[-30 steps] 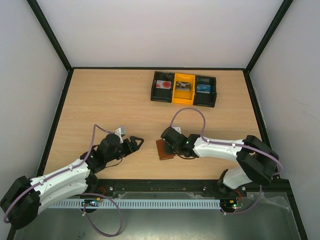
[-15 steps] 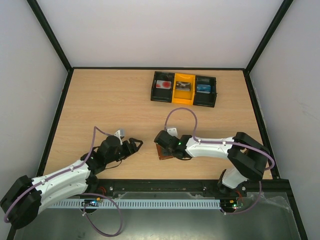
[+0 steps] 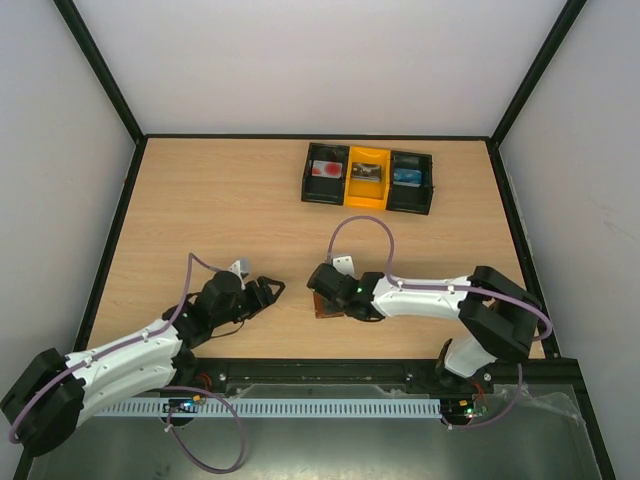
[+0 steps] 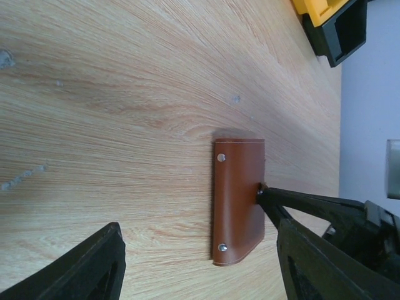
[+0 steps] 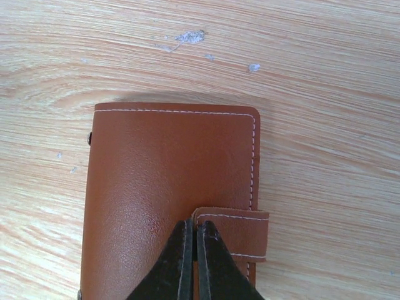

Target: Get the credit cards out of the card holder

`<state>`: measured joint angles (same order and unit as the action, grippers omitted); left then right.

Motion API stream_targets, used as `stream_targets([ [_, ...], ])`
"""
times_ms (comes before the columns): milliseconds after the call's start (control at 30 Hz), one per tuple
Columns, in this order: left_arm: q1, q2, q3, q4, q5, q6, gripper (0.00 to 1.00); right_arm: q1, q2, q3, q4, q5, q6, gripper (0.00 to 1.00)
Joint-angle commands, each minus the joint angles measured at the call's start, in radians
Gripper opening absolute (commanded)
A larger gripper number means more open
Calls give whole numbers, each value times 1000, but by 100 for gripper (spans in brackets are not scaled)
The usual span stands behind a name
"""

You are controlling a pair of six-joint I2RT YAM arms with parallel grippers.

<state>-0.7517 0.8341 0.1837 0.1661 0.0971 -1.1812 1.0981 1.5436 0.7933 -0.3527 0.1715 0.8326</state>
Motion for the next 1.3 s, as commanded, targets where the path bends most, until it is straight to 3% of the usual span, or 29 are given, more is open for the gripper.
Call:
stream_targets([
  [0, 3, 28, -10, 18, 18, 11, 65, 6, -76, -40, 38, 4, -18, 2],
  [367, -26, 134, 12, 99, 90, 10, 60, 8, -242, -159, 280, -144, -31, 2],
  [600, -61, 180, -3, 271, 151, 10, 72, 8, -324, -234, 421, -241, 10, 2],
  [833, -65, 270, -19, 425, 213, -21, 72, 9, -348, -274, 508, -308, 58, 2],
  [967, -72, 299, -1, 357, 178, -26, 70, 9, -346, -267, 468, -274, 66, 2],
  [1100, -74, 254, -10, 272, 111, -31, 70, 9, -280, -209, 306, -187, 58, 2],
  [1267, -73, 174, -10, 202, 75, -8, 71, 12, -201, -149, 194, -129, 71, 14],
])
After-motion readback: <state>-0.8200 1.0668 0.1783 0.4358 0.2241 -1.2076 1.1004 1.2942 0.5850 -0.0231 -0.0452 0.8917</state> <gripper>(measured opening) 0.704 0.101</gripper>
